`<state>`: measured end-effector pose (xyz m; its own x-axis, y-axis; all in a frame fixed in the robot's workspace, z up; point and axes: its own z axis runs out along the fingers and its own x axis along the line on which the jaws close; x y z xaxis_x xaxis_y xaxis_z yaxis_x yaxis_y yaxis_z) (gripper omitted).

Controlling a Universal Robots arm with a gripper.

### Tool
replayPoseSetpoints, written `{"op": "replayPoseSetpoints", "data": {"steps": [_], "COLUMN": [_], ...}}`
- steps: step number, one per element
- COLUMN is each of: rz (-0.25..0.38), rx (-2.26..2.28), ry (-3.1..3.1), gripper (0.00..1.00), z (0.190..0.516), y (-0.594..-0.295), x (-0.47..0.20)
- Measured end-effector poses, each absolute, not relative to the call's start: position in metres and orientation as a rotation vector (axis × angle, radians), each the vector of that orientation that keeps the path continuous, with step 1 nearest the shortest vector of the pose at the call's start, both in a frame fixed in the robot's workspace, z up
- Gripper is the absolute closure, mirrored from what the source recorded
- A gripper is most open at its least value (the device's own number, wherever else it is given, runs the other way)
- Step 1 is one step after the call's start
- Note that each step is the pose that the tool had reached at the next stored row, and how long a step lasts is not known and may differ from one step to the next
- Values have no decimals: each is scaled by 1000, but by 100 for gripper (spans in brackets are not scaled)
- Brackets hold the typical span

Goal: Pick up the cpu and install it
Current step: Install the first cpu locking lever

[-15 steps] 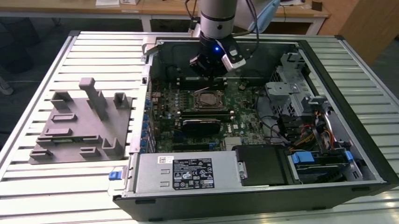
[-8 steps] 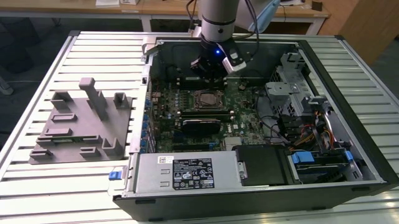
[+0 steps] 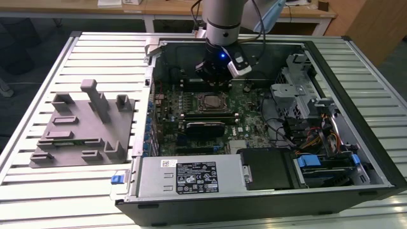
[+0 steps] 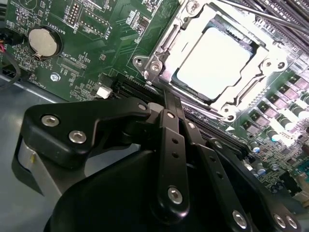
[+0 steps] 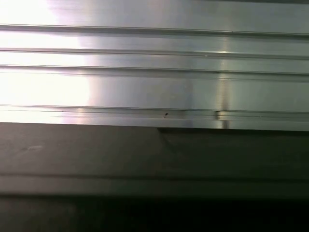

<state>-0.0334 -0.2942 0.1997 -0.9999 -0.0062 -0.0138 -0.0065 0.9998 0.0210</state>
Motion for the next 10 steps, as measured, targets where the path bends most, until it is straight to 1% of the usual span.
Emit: {"op": "replayPoseSetpoints", "data": {"steps": [10], "rz": [33], "rx": [-10], "ry": [3127], "gripper": [89], "z": [200], "y": [-294], "x": [-32]}}
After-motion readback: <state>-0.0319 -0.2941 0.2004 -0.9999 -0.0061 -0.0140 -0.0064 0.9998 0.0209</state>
